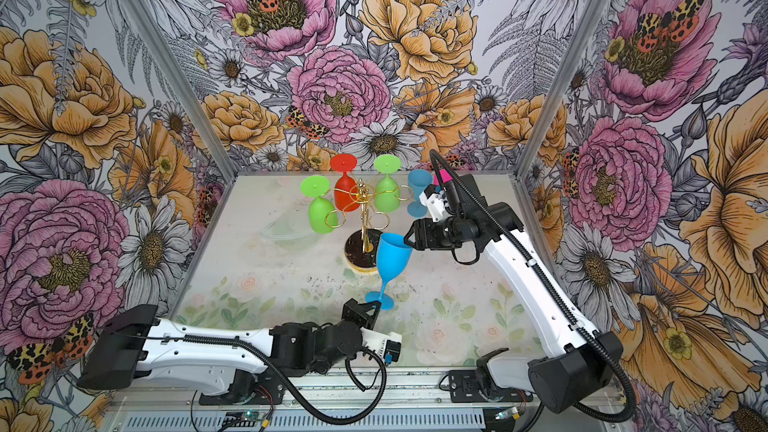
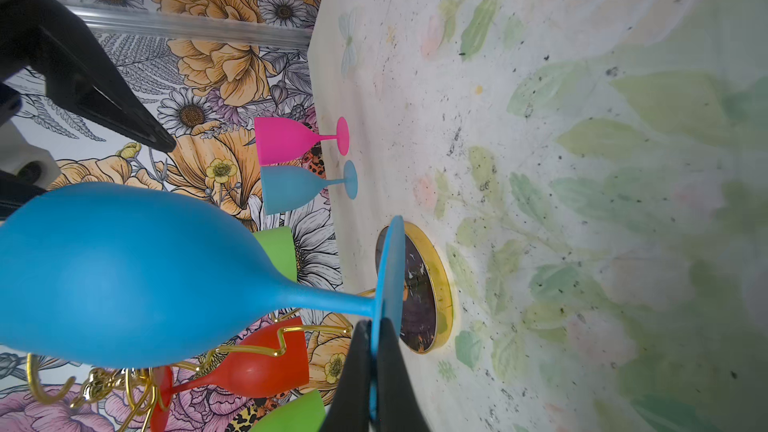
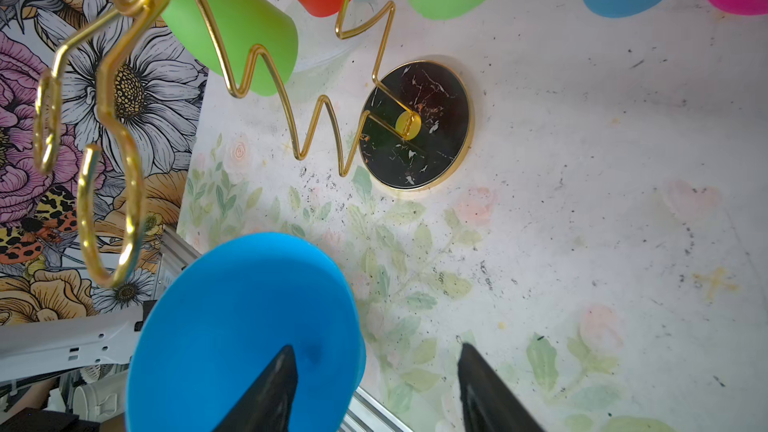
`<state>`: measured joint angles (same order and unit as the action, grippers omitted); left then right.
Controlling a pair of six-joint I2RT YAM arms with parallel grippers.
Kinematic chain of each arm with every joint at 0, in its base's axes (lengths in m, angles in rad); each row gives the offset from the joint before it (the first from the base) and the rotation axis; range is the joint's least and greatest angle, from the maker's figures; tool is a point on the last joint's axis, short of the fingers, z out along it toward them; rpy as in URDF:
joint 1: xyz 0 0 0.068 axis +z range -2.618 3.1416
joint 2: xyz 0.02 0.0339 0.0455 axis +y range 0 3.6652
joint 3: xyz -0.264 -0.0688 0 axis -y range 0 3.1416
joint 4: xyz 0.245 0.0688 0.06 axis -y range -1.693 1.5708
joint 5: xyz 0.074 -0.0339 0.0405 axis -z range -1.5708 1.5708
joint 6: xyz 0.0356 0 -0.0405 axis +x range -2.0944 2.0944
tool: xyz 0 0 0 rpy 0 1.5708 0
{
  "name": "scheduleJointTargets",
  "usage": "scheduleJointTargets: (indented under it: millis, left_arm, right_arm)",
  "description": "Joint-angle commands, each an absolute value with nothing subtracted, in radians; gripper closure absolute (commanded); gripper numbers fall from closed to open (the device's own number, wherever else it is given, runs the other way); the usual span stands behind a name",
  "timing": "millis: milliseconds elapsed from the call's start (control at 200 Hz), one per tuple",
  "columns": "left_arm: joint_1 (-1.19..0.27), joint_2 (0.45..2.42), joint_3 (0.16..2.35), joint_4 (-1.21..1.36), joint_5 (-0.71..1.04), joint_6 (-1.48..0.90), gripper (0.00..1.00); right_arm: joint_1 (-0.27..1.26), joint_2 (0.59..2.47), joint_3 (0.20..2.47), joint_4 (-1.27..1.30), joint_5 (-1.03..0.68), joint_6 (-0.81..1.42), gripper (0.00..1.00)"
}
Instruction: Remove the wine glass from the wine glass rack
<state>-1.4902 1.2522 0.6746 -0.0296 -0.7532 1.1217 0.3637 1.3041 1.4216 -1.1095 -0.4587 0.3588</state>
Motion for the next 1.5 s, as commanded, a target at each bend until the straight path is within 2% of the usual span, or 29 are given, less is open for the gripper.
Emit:
scheduleJointTargets:
  millis: [0, 290, 871, 1201, 1326, 1496]
  left_arm:
    - [-1.496, 1.267, 0.653, 0.094, -0.823, 1.178, 1.0]
    - [-1.497, 1.33, 0.634, 0.211, -0.897, 1.24, 1.0]
    - [-1.495, 1.347, 0.612, 0.284, -0.933, 1.285, 1.0]
    - [-1.496, 1.341, 0.585, 0.283, -0.914, 1.25, 0.84]
    - [-1.496, 1.341, 0.579, 0.284, -0.914, 1.239, 0.72]
    - [-1.499, 1.339, 0.578, 0.281, -0.91, 1.194, 0.61]
  right_arm:
    - [0.373, 1.306, 1.433, -1.101, -0.483, 0.367, 0.43]
    - [0.375, 1.307, 1.423, -1.101, -0.517, 0.379, 0.65]
    - [0.384, 1.307, 1.41, -1.103, -0.539, 0.371, 0.87]
    - [0.384, 1.306, 1.415, -1.103, -0.525, 0.365, 0.98]
    - [0.384, 1.304, 1.418, -1.103, -0.507, 0.363, 1.0]
    - [0.384, 1.292, 1.435, -1.103, -0.376, 0.356, 1.0]
